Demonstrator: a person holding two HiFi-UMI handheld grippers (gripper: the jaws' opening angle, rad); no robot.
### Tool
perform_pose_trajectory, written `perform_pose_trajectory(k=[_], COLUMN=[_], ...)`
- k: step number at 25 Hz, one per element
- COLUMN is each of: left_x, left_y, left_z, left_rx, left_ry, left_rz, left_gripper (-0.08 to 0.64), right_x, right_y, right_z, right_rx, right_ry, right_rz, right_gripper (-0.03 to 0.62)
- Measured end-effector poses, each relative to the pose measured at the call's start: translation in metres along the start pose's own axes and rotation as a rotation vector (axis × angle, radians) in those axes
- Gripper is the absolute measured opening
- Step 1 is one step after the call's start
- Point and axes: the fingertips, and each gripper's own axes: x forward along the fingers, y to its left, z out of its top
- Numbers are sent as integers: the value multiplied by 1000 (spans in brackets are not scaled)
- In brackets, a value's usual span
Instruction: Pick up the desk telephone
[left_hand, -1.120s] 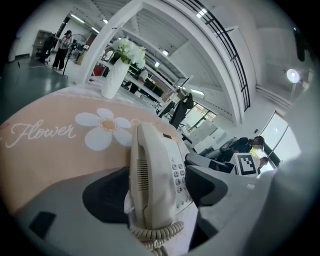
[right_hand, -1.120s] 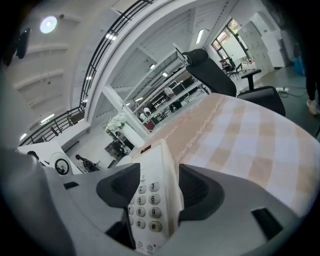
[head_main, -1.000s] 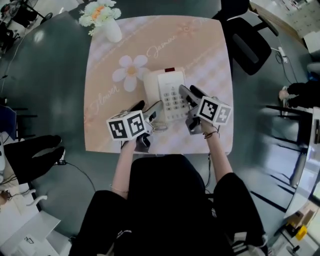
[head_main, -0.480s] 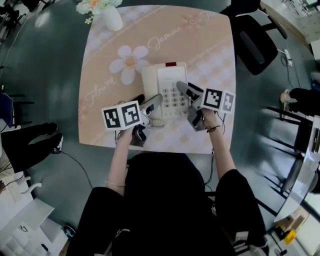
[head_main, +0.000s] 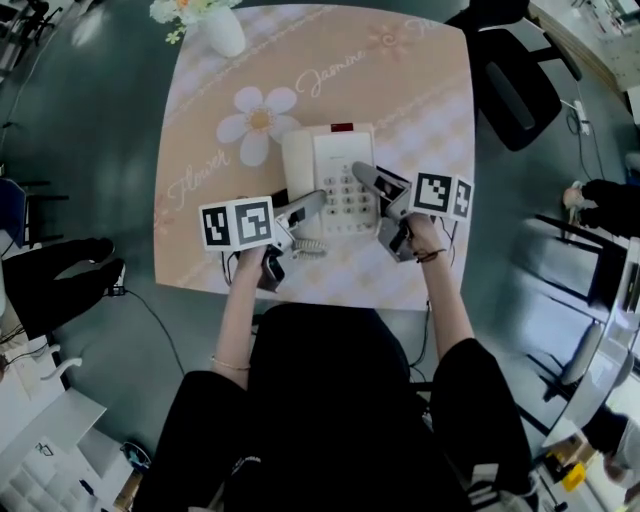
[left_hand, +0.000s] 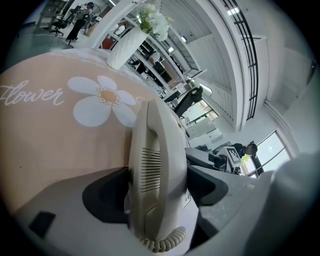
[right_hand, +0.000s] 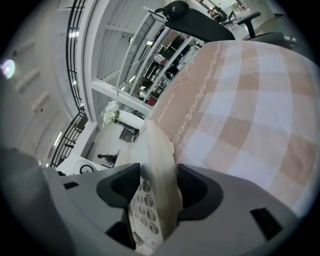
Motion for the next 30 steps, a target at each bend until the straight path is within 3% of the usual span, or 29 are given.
perform_pose_trajectory(k=[11,22,30], left_x=[0,2,-12], left_y=[0,1,-7], left_z=[-2,-2,5], left_rx=[16,41,48], left_ry=[-23,17,-20], left_rz=[17,112,116], left_gripper=[344,333,330], right_x=[-3,-4,-10], right_y=[-1,1,15], right_z=[3,3,4], right_rx=[-75,-83,-78], right_ry=[-31,-65,-94], right_rz=[-17,-55,-50], right_gripper=[219,216,215])
